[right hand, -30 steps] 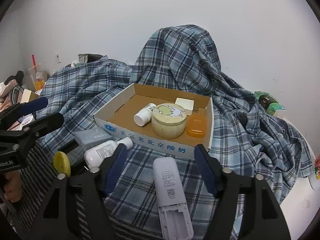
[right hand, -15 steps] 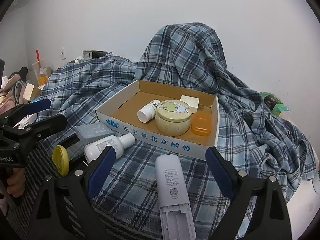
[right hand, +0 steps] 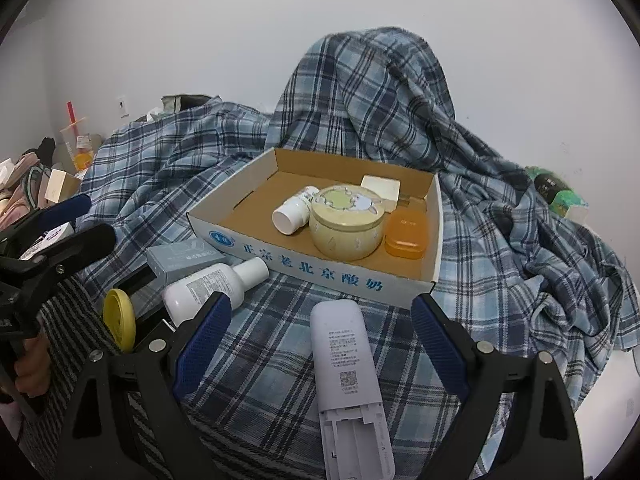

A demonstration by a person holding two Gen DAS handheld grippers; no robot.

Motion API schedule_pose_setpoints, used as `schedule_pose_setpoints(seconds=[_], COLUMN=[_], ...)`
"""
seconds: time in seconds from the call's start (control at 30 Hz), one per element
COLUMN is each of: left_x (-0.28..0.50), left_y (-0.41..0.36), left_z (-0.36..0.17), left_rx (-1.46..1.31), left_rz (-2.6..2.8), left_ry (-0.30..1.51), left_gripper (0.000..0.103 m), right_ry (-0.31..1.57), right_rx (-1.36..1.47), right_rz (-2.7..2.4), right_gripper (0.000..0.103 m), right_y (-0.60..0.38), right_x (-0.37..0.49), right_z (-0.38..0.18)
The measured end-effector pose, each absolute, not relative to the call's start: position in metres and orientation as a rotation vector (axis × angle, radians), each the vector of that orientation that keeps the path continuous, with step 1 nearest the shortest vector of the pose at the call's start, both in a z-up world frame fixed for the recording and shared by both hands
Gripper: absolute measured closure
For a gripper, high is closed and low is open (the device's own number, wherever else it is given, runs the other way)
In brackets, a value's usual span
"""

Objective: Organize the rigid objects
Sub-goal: 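Withdraw both tools from the box back over the bed, then lower the left tool and grasp the yellow round lid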

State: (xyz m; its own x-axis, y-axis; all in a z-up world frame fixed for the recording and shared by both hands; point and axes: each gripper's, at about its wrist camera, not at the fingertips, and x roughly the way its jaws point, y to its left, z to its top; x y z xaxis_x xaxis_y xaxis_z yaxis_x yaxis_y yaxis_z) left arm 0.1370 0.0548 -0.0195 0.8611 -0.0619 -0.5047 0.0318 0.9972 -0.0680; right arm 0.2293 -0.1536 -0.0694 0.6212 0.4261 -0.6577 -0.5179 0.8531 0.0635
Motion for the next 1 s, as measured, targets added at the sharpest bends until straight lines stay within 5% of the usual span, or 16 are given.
schedule_pose_setpoints(seconds=[1.0], left_x=[0.132], left_y=[0.048], left_z=[-0.063], left_rx=[0.092], left_rz=[-0.184], left_ry=[0.902], left_gripper=[0.012], right_ry=[0.772], right_rx=[-0.109], right_rz=[0.572], right_gripper=[0.012], right_y=[-0.152], right_x=[0.221], right_z=[-0.071])
